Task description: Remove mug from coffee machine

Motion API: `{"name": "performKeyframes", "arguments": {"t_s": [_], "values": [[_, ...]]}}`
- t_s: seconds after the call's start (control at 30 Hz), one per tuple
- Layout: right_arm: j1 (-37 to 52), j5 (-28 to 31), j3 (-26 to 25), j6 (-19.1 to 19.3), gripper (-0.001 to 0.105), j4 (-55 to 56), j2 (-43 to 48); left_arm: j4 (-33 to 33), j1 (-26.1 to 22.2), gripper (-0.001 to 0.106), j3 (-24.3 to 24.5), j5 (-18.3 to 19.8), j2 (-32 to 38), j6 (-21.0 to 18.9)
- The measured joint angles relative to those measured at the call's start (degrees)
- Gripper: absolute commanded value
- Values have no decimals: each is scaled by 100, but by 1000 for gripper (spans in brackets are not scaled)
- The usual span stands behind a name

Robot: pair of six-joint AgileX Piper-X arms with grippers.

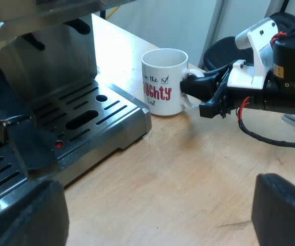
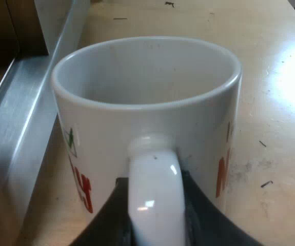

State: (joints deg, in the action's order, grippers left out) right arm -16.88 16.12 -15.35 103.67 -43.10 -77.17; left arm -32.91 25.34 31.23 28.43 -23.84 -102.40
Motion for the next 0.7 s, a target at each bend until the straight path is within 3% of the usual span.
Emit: {"name": "performKeyframes", "arguments": {"t_s": [0.43, 0.53, 0.7], "values": [[0, -17, -10, 0, 0, 61, -27, 0, 0, 87, 0, 0, 0, 0], [0, -17, -30, -17, 15, 139, -27, 0, 0, 87, 0, 0, 0, 0], [0, -32, -39, -270, 52, 337, -27, 0, 0, 87, 0, 0, 0, 0]]}}
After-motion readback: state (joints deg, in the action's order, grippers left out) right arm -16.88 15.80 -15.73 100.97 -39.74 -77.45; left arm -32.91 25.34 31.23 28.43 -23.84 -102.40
